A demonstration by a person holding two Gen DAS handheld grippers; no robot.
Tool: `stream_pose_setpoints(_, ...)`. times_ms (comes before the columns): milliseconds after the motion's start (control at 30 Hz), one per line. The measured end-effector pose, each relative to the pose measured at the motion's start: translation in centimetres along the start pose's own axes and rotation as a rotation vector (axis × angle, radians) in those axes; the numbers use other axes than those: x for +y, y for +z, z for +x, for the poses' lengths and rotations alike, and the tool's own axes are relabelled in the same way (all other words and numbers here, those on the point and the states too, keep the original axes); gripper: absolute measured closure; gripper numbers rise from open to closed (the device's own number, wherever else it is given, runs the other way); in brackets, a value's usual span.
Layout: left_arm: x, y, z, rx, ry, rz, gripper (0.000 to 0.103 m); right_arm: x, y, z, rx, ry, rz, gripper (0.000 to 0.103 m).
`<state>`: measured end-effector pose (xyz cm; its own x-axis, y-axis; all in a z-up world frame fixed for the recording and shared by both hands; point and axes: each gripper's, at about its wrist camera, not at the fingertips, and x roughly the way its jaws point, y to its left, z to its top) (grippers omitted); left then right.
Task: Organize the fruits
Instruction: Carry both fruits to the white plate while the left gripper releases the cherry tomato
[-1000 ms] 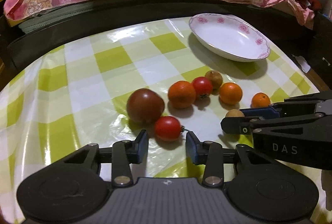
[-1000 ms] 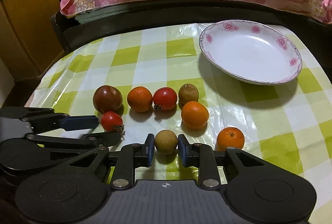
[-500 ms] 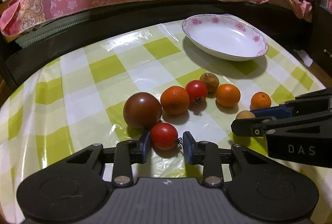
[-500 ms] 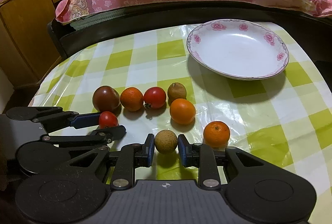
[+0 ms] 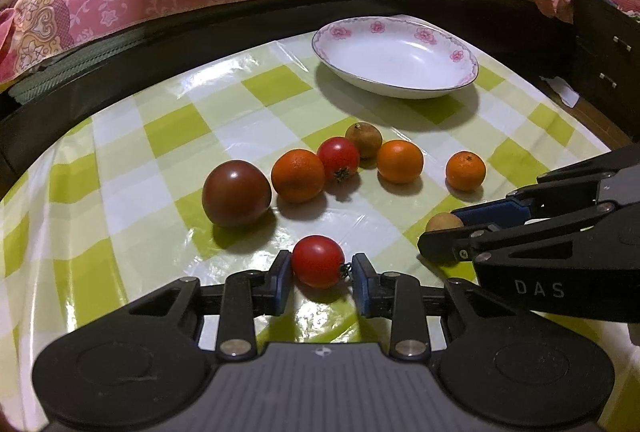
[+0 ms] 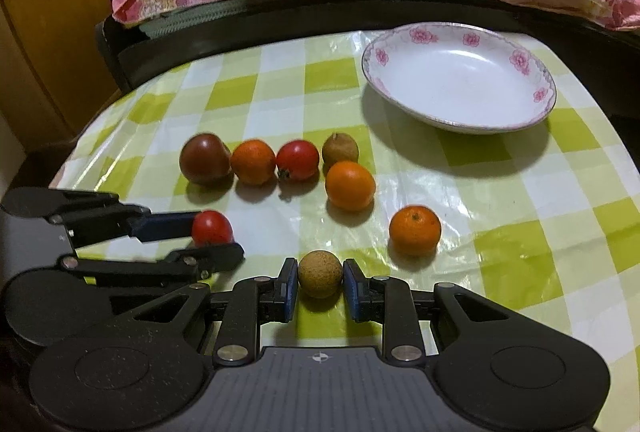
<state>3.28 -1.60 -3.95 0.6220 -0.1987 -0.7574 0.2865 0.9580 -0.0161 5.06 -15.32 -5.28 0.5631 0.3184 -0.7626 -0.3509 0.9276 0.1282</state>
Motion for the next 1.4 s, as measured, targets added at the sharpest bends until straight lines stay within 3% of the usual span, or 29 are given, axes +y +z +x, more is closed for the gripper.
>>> stream_pose_setpoints(367,0.0,-0.2,0.1,-0.045,-0.001,0.032,0.06,0.1,-0.1,0.0,-0.009,0.0,-0.015,0.08)
stream_pose_setpoints(833,-0.1,0.6,-0.1,-0.012,-0.004,-0.004,0.063,-0.2,0.1,-0.5,-0.003,0.015,0.022,0.082)
stream_pose_setpoints(1400,-0.8,4.9,-0.4,-0.077,-0.006,-0.011,0.064,-2.0,2.7,-2.5,-0.097,-0.02,0.081,0.081)
